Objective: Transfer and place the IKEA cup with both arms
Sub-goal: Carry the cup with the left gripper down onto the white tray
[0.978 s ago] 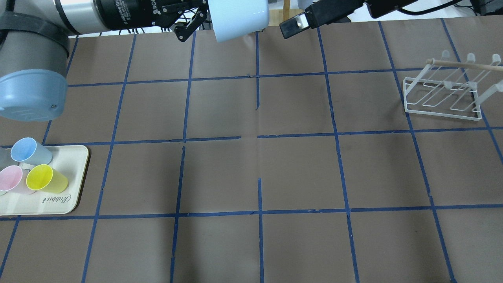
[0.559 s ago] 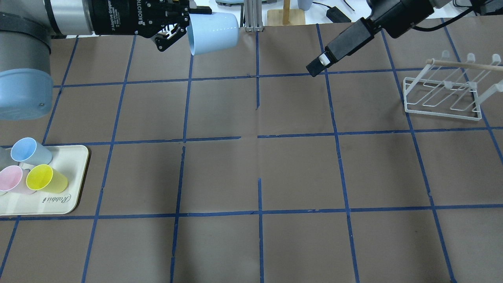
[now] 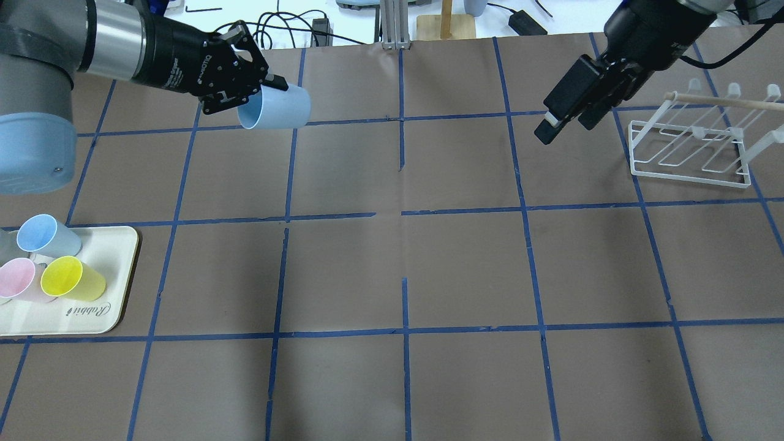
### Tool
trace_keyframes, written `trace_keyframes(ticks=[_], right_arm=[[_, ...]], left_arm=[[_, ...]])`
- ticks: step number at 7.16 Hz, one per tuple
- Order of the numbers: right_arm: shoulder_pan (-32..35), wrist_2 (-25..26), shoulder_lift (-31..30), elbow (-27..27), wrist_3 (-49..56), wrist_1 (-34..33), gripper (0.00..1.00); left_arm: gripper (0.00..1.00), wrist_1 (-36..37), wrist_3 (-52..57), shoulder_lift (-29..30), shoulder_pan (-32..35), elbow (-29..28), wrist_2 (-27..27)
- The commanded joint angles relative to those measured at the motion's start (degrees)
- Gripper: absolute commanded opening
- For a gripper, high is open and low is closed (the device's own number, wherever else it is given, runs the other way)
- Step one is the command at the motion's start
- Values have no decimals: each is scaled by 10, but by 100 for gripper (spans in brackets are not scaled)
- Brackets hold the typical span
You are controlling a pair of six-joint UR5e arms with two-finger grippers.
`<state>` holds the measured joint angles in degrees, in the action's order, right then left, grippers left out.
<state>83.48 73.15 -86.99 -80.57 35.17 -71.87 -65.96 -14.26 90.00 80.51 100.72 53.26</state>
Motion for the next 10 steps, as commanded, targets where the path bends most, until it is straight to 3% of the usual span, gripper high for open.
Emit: trace_keyframes(ticks=[1, 3, 5, 6, 10], right_arm=[[11, 71, 1, -4, -137, -55, 100], [39, 117, 16, -2, -254, -117, 100], [58, 121, 24, -6, -328, -172, 100], [61, 124, 25, -7, -355, -190, 100], [91, 140, 28, -12, -407, -207, 100]], left_arm=[[0, -75, 131, -2, -10, 1, 125], [0, -162, 297, 2, -64, -3, 282], [0, -177, 458, 23, -161, 4, 340], [0, -169, 516, 36, -175, 4, 401], [0, -41, 530, 116, -179, 11, 442]])
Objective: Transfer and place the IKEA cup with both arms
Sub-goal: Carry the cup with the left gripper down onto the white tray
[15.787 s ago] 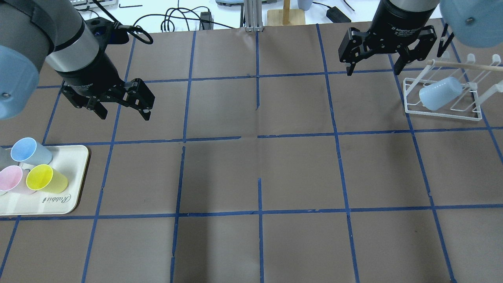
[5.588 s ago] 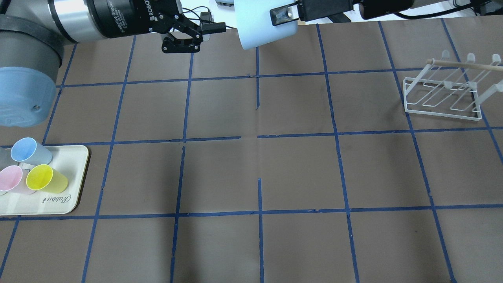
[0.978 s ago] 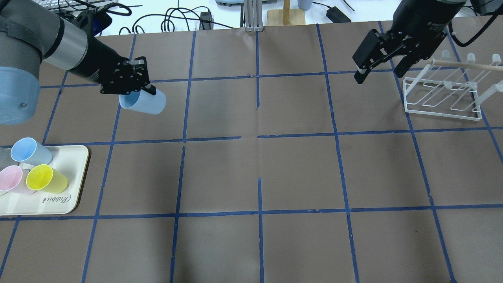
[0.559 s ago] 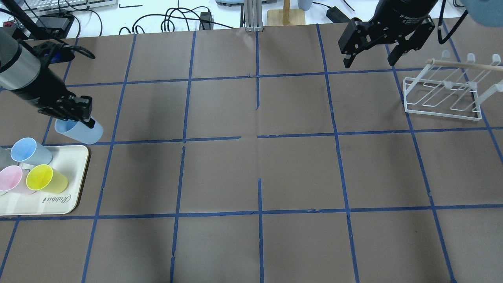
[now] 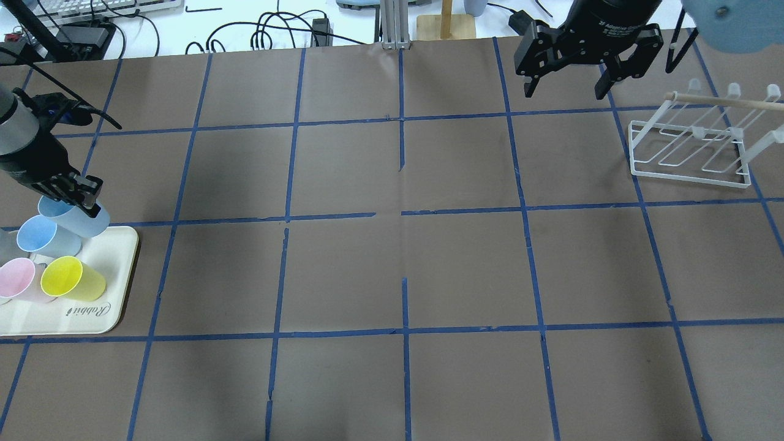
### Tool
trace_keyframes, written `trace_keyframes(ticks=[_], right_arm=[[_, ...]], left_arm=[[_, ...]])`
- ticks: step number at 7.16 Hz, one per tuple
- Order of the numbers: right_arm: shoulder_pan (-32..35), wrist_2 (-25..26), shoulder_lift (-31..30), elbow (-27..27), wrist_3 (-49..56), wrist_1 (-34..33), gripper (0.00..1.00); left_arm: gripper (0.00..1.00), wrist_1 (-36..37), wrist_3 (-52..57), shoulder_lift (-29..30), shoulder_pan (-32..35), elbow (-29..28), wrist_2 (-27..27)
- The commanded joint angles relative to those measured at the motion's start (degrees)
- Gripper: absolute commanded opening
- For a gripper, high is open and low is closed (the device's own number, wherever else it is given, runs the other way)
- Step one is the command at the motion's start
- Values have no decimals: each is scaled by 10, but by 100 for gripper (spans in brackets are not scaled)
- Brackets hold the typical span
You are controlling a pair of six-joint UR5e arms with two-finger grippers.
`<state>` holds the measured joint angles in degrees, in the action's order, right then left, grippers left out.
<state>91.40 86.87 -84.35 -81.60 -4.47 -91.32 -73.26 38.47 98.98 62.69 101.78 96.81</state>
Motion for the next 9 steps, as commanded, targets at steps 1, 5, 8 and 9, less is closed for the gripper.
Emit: trace_keyframes(ticks=[1, 5, 8, 9], right_arm=[[12, 4, 2, -1, -11, -17, 100], [11, 50, 2, -1, -13, -2, 100], [7, 44, 3, -1, -15, 3, 100], [8, 43, 3, -1, -15, 12, 100]], left_arm=[[0, 39, 2, 41, -5, 1, 7], [0, 64, 3, 97, -41, 2, 22], [19, 73, -1, 116, -42, 3, 23], [80, 70, 0, 116, -49, 3, 24]])
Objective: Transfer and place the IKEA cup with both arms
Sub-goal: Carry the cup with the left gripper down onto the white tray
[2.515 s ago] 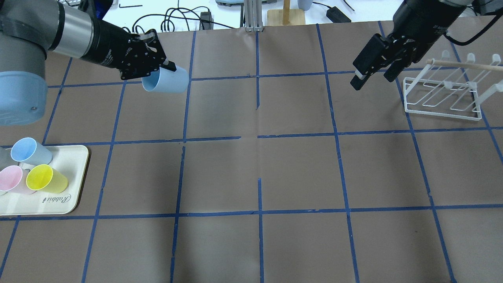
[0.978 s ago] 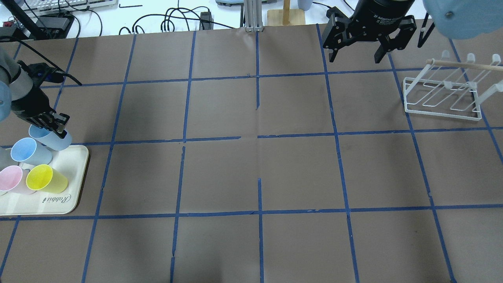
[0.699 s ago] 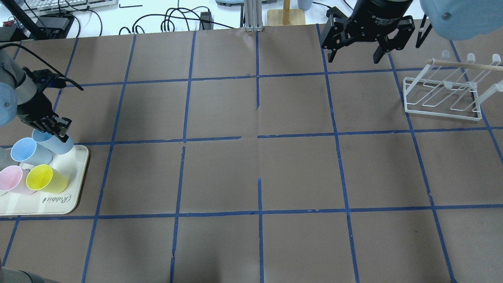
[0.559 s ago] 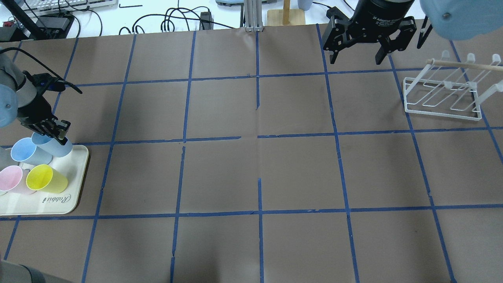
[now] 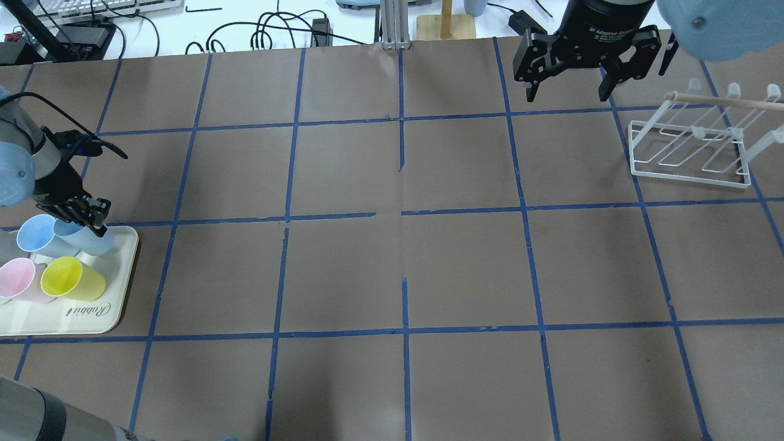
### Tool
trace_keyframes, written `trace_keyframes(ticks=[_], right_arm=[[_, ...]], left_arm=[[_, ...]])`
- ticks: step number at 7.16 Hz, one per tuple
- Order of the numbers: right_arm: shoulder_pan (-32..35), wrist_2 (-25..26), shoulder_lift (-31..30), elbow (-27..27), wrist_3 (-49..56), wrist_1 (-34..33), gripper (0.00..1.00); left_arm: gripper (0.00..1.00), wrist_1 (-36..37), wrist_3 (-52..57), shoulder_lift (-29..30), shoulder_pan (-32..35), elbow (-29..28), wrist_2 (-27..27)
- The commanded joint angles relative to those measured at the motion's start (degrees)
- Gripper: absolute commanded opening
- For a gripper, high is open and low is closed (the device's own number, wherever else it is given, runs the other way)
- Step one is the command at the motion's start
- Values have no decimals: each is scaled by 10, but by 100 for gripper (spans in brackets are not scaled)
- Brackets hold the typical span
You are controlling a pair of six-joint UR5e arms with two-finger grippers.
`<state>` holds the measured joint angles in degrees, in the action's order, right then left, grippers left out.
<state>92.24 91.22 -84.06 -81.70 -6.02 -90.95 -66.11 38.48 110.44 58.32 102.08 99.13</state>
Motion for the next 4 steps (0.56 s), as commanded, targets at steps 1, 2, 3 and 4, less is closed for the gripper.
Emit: trace_keyframes(ticks=[1, 2, 3, 4], right_arm=[[-2, -1, 0, 1, 0, 16, 100], [-3, -1, 0, 1, 1, 17, 100], [-4, -2, 1, 1, 7, 17, 100], [-11, -2, 1, 1, 9, 17, 100]], left_arm=[[100, -16, -1, -1, -7, 0, 2], [100, -43, -2, -13, -7, -2, 2], [100, -81, -3, -26, -4, -16, -2], [100, -95, -3, -45, 5, -34, -5]])
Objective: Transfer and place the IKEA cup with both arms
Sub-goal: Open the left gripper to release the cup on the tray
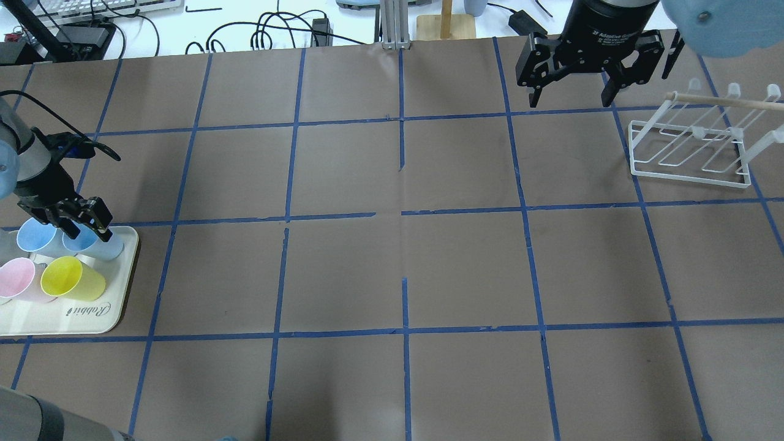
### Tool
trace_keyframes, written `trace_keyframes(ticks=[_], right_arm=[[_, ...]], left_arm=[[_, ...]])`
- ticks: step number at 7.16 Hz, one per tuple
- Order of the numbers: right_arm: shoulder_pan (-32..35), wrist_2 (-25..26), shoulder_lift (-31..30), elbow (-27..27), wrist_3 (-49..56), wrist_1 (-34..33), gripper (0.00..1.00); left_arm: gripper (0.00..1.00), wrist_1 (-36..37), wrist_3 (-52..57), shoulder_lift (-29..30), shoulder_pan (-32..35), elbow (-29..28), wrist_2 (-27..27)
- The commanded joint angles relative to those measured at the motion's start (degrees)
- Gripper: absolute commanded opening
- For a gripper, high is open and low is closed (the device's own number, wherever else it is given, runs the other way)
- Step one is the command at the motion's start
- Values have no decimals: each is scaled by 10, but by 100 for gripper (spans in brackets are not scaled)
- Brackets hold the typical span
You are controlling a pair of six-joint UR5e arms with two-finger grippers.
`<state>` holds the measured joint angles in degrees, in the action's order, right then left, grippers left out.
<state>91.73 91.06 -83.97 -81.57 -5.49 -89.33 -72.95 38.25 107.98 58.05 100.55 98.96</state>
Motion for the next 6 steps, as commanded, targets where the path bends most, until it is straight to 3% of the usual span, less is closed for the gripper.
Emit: trace_keyframes(ticks=[1, 2, 3, 6], right_arm=[[-15, -27, 0, 1, 15, 6, 100], [-17, -31, -1, 4, 16, 26, 100], [-16, -27, -4, 0, 12, 26, 100], [-15, -26, -8, -3, 9, 29, 100]], left_arm=[[100, -76, -5, -42, 13, -47, -30], [100, -136, -19, -57, 32, -85, -72], [100, -166, -100, -78, 75, -117, -73], [100, -202, -251, -174, 225, -127, -75]])
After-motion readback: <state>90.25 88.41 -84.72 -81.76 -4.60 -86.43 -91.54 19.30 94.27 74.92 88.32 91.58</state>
